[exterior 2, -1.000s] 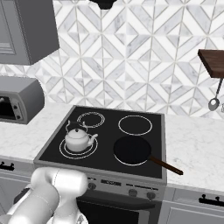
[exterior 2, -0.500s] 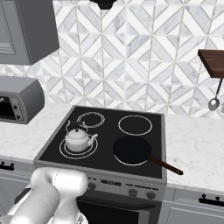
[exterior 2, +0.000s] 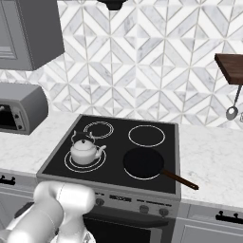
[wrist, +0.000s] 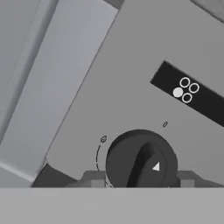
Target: Pick the kettle from the counter and place it on a stove burner. Then turn the burner on.
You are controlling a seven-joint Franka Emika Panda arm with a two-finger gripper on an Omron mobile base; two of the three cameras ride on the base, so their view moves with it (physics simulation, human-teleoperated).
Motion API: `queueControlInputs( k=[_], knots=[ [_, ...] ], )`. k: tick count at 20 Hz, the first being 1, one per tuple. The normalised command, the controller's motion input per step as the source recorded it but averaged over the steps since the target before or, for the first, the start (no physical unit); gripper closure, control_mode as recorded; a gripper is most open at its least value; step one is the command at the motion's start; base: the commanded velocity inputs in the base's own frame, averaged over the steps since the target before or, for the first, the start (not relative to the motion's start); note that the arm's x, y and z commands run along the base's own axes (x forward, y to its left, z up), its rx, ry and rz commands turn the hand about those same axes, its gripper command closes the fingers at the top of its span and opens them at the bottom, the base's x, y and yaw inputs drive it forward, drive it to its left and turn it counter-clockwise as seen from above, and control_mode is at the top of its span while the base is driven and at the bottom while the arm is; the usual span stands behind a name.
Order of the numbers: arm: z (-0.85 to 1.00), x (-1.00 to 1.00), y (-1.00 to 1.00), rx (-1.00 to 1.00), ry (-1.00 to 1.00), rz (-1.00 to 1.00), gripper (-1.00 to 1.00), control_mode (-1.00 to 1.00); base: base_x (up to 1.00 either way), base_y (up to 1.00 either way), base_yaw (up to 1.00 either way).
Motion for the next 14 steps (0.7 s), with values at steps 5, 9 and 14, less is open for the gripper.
queueControlInputs(
  k=[5, 9, 14],
  knots=[
    [-0.14, 0.06, 0.51, -0.35, 0.3, 0.04, 1.0, -1.0, 0.0, 0.0, 0.0],
    [-0.04, 0.09, 0.52, -0.34, 0.31, 0.05, 1.0, -1.0, 0.0, 0.0, 0.0],
    [0.0, 0.08, 0.55, -0.32, 0.17, 0.08, 1.0, -1.0, 0.0, 0.0, 0.0]
  ],
)
